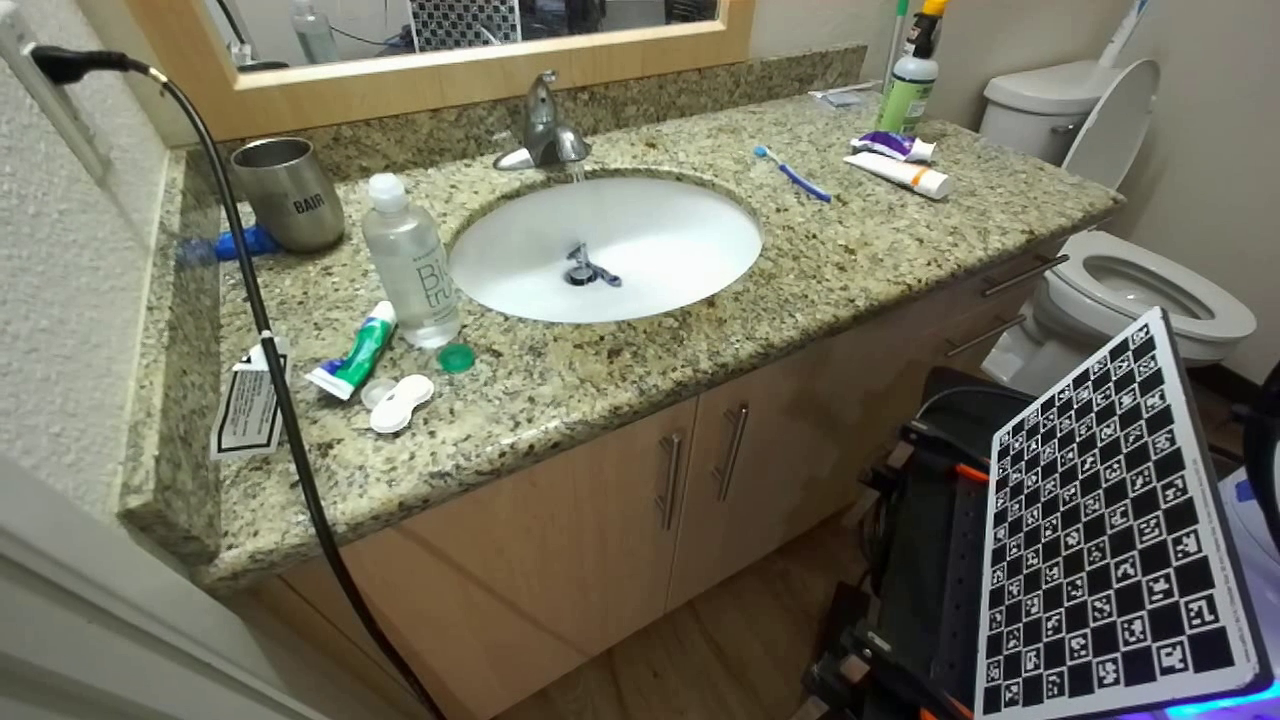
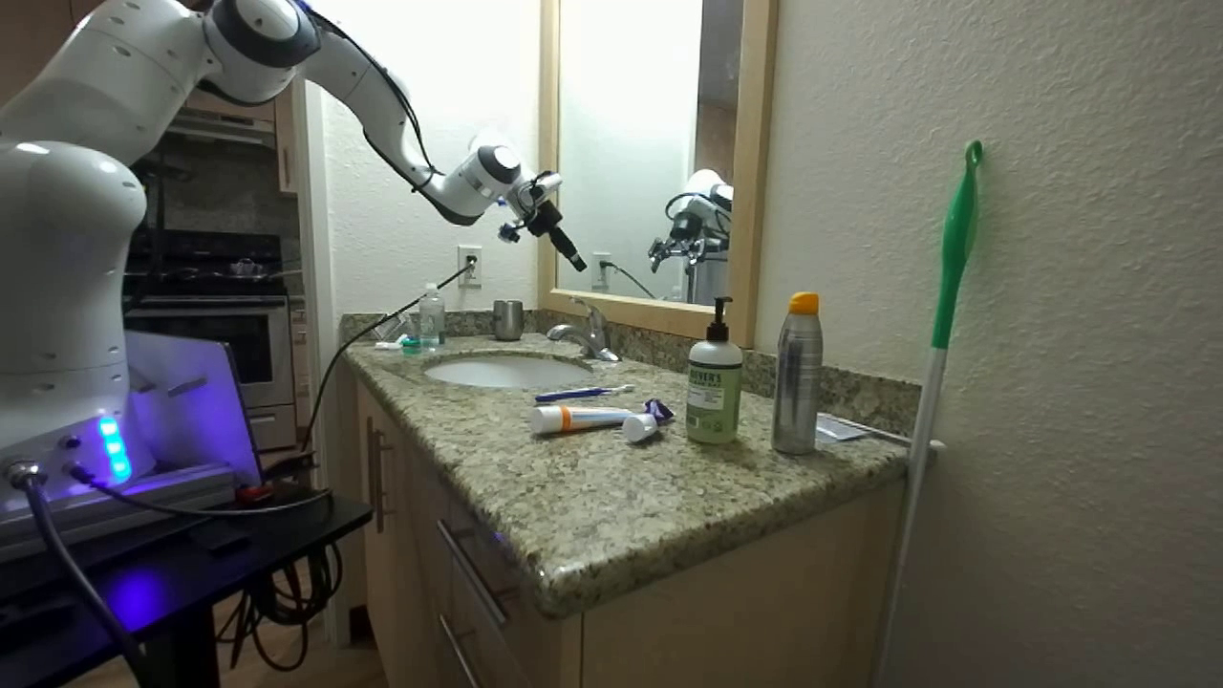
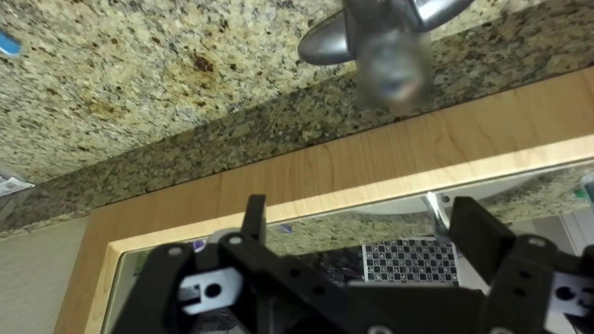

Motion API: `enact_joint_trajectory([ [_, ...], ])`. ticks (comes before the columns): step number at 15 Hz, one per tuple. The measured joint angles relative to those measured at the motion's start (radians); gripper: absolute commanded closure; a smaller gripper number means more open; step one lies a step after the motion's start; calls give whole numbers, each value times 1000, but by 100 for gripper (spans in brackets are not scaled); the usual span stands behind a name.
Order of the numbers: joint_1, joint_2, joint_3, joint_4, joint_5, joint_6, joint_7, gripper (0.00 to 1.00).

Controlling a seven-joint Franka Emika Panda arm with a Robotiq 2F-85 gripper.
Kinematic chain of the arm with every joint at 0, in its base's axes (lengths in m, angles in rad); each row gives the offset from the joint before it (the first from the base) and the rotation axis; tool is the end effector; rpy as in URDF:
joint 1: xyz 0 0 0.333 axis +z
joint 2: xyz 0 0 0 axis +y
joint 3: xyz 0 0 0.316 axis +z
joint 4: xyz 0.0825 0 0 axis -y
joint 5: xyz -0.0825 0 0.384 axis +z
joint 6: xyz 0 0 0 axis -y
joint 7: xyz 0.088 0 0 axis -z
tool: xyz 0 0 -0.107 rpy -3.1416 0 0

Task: Close the tap

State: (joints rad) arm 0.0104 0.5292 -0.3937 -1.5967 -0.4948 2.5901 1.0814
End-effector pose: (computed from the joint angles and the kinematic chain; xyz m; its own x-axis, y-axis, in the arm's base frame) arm 0.6912 -0.2171 0.3953 0.4108 -0.6396 0.6497 -0.8424 -0.5388 0.0021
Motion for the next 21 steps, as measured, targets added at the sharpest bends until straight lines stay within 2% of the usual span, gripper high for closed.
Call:
enact_joint_trajectory([
  [13,0,62,7,3,25,-119,-14,0],
  [19,-2,74,7,11,29,-124,-73,0],
  [21,-5,77,14,25,55,-166,-111,0],
])
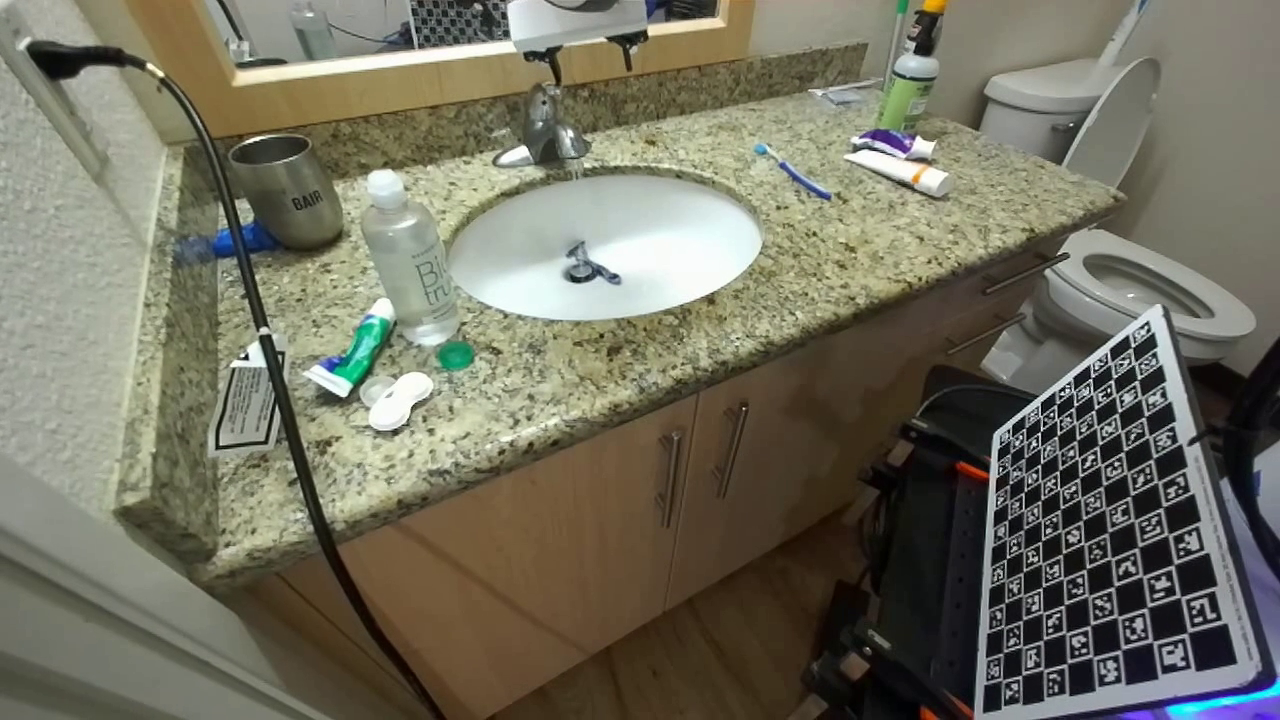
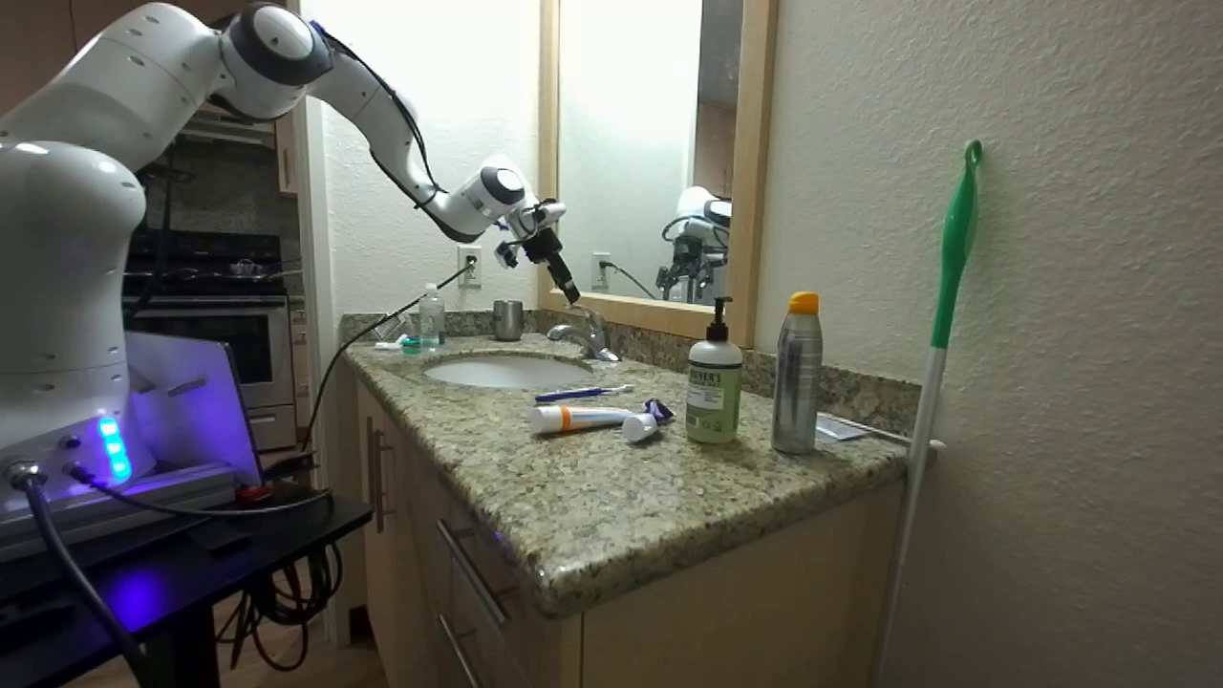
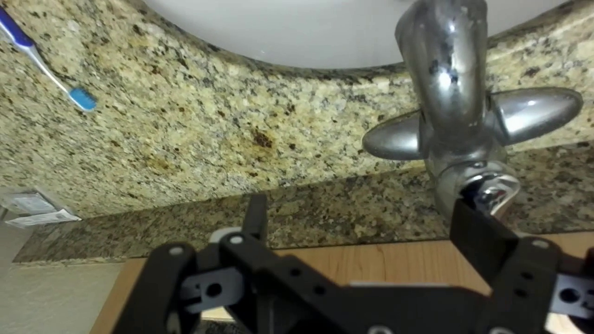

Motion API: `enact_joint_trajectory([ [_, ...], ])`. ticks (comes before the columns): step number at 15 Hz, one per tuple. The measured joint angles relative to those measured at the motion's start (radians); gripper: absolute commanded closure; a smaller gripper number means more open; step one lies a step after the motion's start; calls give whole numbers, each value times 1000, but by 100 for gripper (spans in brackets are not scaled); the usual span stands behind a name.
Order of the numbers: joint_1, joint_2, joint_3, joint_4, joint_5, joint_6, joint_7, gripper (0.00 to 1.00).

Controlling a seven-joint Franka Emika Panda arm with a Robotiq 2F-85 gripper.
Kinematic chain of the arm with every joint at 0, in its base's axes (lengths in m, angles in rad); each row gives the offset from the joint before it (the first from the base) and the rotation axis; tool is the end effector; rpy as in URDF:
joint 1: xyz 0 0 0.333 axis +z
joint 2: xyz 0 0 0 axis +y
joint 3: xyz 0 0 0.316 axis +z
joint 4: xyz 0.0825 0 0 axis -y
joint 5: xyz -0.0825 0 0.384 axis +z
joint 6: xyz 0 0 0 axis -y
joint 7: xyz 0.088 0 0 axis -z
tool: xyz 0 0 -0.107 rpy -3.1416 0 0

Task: Close the tap

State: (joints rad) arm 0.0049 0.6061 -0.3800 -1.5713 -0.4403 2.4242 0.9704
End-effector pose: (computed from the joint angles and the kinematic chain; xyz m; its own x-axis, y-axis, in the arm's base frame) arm 0.6871 -0.2226 0.3376 0.5344 -0.6600 0.5281 -0.8313 -0.5235 0.1869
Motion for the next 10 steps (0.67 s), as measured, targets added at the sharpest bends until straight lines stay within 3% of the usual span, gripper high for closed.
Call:
enact_joint_trajectory([
  [6,-62,12,85,81,186,-295,-194,0],
  [10,-71,27,91,112,212,-340,-203,0],
])
